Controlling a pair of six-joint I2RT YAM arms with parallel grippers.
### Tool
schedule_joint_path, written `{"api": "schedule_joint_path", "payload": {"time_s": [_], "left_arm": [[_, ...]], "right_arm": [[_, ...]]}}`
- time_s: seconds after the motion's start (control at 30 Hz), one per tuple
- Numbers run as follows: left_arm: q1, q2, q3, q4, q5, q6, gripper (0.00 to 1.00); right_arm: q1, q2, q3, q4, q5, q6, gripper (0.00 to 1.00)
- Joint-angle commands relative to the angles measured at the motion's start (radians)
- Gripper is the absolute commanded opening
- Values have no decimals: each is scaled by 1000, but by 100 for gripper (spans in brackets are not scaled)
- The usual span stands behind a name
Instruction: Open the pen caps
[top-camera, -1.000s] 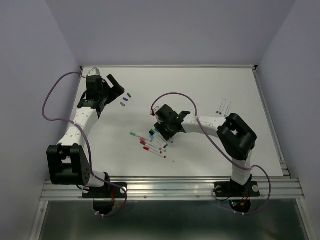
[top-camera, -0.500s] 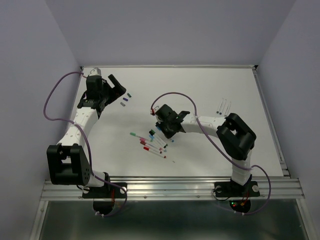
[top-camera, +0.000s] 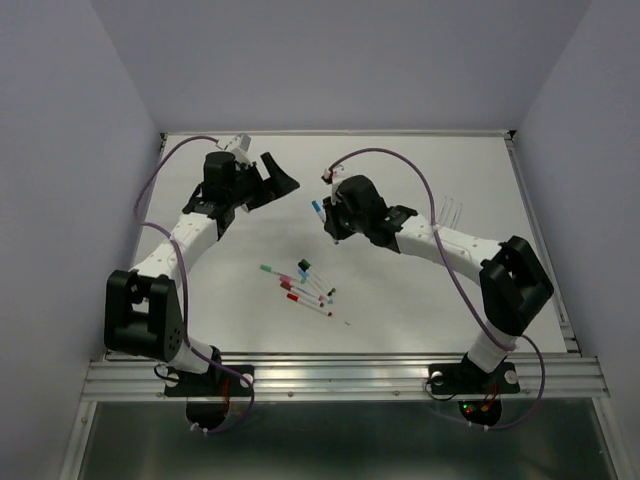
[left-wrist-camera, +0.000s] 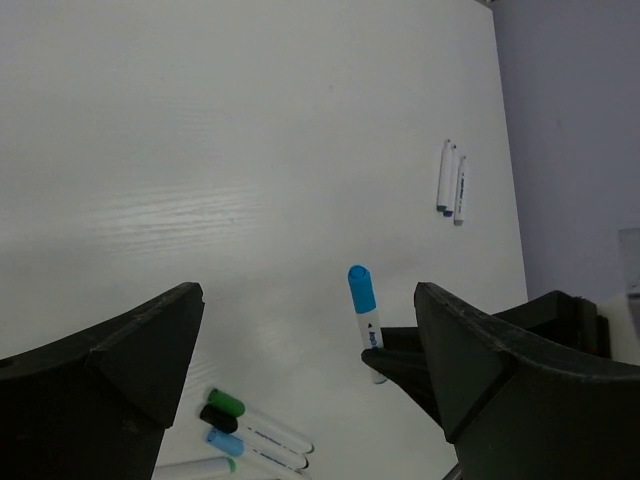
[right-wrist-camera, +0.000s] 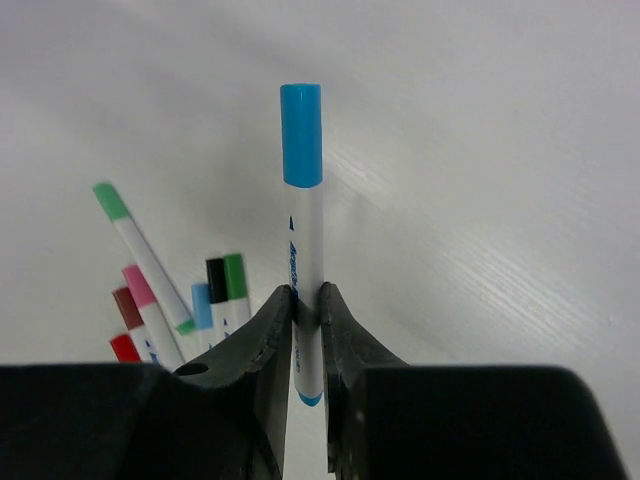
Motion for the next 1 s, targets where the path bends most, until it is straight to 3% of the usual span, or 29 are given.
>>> {"api": "schedule_joint_path", "payload": {"time_s": [0.0,0.2,0.53,0.73,0.83,0.97], "left_arm": [[-67,25,35,87,60,-22,99],[-102,62,60,110,58,-50,98],[-113,84,78,113,66,-45,88],[-113,84,83,113,72,-45,72],[-113,84,83,121,91,-48,56],[-113,84,83,128,108,-52,27]], "right_arm": [[-4,-48,2,149,-76,41,1],[-13,-39,29,161,-90,46,1],[-13,-42,34,249,-114,57,1],[-13,-33,51,266,-114,57,1],[-13,-21,63,267,-113,55,1],[-13,-5,80,269,-95,54,1]]}}
